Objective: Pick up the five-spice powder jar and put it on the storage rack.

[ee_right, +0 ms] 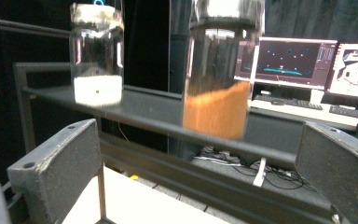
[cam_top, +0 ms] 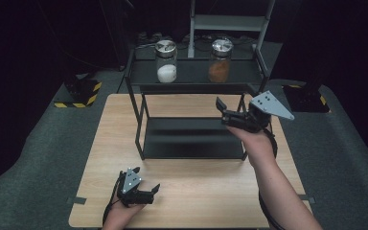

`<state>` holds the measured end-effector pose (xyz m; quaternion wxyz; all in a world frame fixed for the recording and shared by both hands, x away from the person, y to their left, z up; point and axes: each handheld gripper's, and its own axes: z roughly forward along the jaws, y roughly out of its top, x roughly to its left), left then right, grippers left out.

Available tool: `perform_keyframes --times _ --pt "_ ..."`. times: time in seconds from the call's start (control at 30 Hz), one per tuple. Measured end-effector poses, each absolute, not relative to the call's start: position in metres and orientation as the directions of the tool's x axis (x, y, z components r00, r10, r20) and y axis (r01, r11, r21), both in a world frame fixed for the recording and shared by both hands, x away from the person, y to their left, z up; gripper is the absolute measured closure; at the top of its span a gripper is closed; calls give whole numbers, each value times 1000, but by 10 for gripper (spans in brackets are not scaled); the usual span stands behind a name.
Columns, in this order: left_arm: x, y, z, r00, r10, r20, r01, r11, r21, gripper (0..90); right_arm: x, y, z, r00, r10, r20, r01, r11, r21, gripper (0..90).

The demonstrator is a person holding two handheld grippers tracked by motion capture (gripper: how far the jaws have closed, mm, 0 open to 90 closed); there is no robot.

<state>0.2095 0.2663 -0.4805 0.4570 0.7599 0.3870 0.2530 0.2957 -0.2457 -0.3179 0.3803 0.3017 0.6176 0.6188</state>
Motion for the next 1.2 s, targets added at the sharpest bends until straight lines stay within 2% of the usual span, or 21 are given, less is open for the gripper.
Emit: perform_keyframes --times 1.2 --pt "210 265 -480 577 816 40 356 -295 887 9 245 -283 -427 -518 846 -122 80 190 978 0"
